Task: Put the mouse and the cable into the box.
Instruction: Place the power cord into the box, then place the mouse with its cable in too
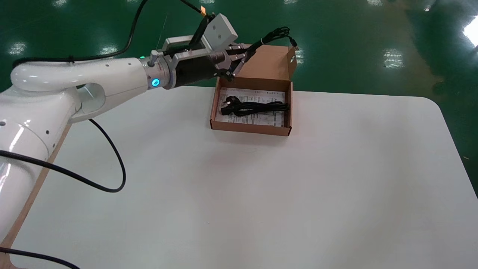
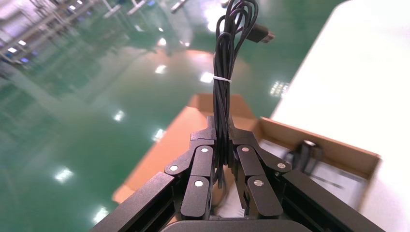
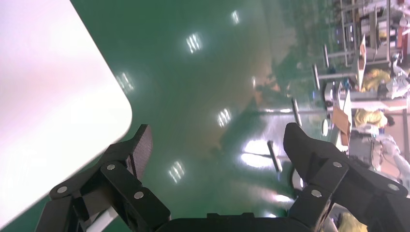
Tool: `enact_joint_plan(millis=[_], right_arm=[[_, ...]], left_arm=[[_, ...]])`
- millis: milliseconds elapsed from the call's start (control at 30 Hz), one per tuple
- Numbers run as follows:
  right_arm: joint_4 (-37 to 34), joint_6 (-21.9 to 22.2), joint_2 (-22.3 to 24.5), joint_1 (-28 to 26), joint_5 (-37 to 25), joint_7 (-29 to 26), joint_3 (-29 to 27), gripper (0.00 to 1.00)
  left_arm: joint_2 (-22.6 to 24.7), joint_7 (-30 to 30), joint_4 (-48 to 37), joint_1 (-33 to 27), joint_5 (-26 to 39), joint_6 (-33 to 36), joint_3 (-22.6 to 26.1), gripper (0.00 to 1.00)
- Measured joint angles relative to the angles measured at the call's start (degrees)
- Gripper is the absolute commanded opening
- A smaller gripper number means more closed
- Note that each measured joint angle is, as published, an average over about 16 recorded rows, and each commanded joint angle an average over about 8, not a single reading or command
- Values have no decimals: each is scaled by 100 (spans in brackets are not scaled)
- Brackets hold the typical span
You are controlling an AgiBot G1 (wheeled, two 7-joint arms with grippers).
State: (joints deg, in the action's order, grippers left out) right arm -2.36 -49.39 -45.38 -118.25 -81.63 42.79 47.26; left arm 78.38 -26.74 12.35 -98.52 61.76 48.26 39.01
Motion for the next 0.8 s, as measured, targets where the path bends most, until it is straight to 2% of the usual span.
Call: enact_joint_plan(millis=[333, 633, 800], right_arm=[[-145, 59, 116, -124, -242, -147, 174, 100], [-240, -185, -47, -71, -373, -307, 252, 100], [-256, -357, -177, -7, -377, -358, 243, 100]], left_arm=[[-11, 436, 174, 375, -147, -56, 522, 0], [-41, 1218, -83, 544, -237, -202, 891, 0], [-55, 1667, -261, 548, -209, -267, 1055, 61]])
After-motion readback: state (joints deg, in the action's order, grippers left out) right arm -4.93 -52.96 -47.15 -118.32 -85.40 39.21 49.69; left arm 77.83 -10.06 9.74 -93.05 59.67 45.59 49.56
